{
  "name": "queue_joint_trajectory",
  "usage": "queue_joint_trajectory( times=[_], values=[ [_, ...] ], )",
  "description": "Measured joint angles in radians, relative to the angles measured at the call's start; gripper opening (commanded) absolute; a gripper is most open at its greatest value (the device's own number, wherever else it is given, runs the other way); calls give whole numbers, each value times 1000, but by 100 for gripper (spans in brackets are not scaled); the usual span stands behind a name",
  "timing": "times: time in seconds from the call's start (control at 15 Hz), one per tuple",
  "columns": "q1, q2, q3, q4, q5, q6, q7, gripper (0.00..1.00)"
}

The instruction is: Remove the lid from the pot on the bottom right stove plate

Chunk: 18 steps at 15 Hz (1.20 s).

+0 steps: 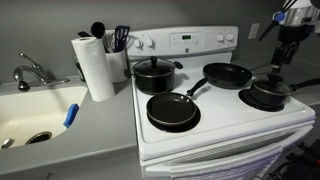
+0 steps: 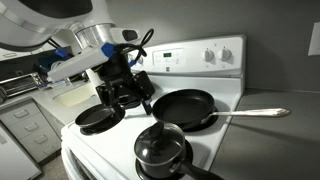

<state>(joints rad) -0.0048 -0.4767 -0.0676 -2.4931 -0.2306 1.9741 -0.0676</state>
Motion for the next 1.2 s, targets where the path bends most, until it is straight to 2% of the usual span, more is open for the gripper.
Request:
queue_joint_trajectory(
  times=[1.2],
  values=[
    [-5, 8, 0, -10, -3, 5, 16, 100]
  ],
)
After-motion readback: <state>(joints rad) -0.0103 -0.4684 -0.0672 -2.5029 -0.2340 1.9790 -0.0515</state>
